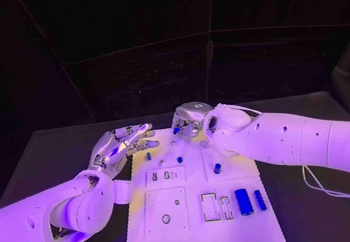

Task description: Assemble the parts on the task board

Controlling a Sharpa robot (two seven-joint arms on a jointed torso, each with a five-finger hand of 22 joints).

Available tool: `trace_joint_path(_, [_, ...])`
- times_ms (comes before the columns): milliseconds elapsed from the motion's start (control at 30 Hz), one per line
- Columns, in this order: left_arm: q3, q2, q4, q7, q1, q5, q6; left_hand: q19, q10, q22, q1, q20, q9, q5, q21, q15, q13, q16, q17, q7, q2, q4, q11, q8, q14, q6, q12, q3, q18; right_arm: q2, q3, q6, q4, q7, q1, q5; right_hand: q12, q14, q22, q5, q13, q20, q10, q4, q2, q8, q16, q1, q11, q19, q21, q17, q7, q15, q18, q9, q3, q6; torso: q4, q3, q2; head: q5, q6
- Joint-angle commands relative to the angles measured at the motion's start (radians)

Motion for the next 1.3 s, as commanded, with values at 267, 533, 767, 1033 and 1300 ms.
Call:
trace_joint_path(267, [0.001, 0.002, -0.002, 0.0, 0.002, -0.001, 0.018, -0.005, -0.007, -0.002, 0.002, 0.006, -0.002, 0.0, -0.005, -0.002, -0.001, -0.005, 0.001, 0.003, 0.009, -0.006, 0.004, -0.005, -0.007, -0.003, -0.003, 0.002, 0.013, 0.018, 0.001, 0.039, -0.012, -0.052, 0.003, -0.063, -0.004, 0.022, 0.002, -0.004, 0.0, 0.004, -0.005, 0.003, -0.012, 0.006, 0.007, 0.002, 0.001, -0.005, 0.004, 0.002, 0.0, 0.001, -0.012, 0.001, 0.005, -0.002, -0.0008, -0.0014, 0.002, 0.003, -0.003])
trace_joint_path(533, [0.001, 0.004, -0.004, -0.004, 0.002, -0.001, 0.019, -0.005, -0.007, -0.002, 0.002, 0.006, -0.002, 0.0, -0.005, -0.002, -0.001, -0.005, 0.001, 0.003, 0.009, -0.006, 0.004, -0.005, -0.007, -0.003, -0.003, 0.002, 0.013, 0.031, 0.001, 0.02, -0.018, -0.077, 0.003, -0.081, -0.004, 0.022, 0.002, -0.004, 0.0, 0.004, -0.006, 0.004, -0.014, 0.006, 0.008, 0.002, 0.001, -0.006, 0.004, 0.003, 0.0, 0.001, -0.012, 0.001, 0.008, -0.002, -0.0012, -0.0017, 0.002, 0.002, -0.002])
trace_joint_path(767, [0.001, 0.004, -0.005, -0.007, 0.002, -0.001, 0.02, -0.005, -0.007, -0.002, 0.002, 0.006, -0.001, 0.0, -0.005, -0.001, -0.001, -0.006, 0.001, 0.003, 0.009, -0.007, 0.004, -0.005, -0.008, -0.003, -0.003, 0.002, 0.013, 0.04, 0.001, 0.028, -0.027, -0.085, 0.003, -0.085, -0.007, 0.019, -0.001, -0.009, -0.002, 0.006, -0.025, 0.016, -0.035, 0.003, 0.009, -0.003, 0.006, -0.011, 0.005, -0.003, 0.003, 0.004, -0.012, -0.001, 0.021, -0.017, -0.0023, -0.0017, 0.004, 0.003, -0.001])
trace_joint_path(1033, [0.001, 0.004, -0.006, -0.011, 0.002, -0.001, 0.022, -0.005, -0.008, -0.002, 0.003, 0.006, -0.001, 0.0, -0.005, -0.001, -0.001, -0.007, 0.002, 0.003, 0.009, -0.007, 0.004, -0.005, -0.008, -0.003, -0.003, 0.002, 0.013, 0.041, 0.001, 0.001, -0.028, -0.074, 0.003, -0.086, -0.005, -0.008, -0.113, -0.014, -0.003, 0.031, -0.187, 0.049, -0.118, 0.001, -0.04, -0.022, 0.041, -0.093, -0.058, -0.094, 0.032, 0.035, 0.008, -0.007, -0.001, -0.173, -0.0035, -0.0017, 0.004, 0.002, 0.0])
trace_joint_path(1300, [0.001, 0.003, -0.007, -0.014, 0.002, -0.001, 0.024, -0.006, -0.009, -0.003, 0.003, 0.006, -0.001, 0.0, -0.006, -0.001, -0.001, -0.008, 0.002, 0.004, 0.008, -0.009, 0.004, -0.006, -0.009, -0.004, -0.004, 0.002, 0.013, -0.001, 0.001, -0.049, 0.021, -0.063, 0.003, -0.081, 0.026, -0.019, -0.164, -0.009, 0.002, 0.042, -0.243, 0.097, -0.134, 0.005, -0.068, 0.016, 0.049, -0.118, -0.094, -0.146, 0.039, 0.042, 0.017, 0.0, -0.082, -0.213, -0.005, -0.0008, 0.004, 0.0, 0.002])
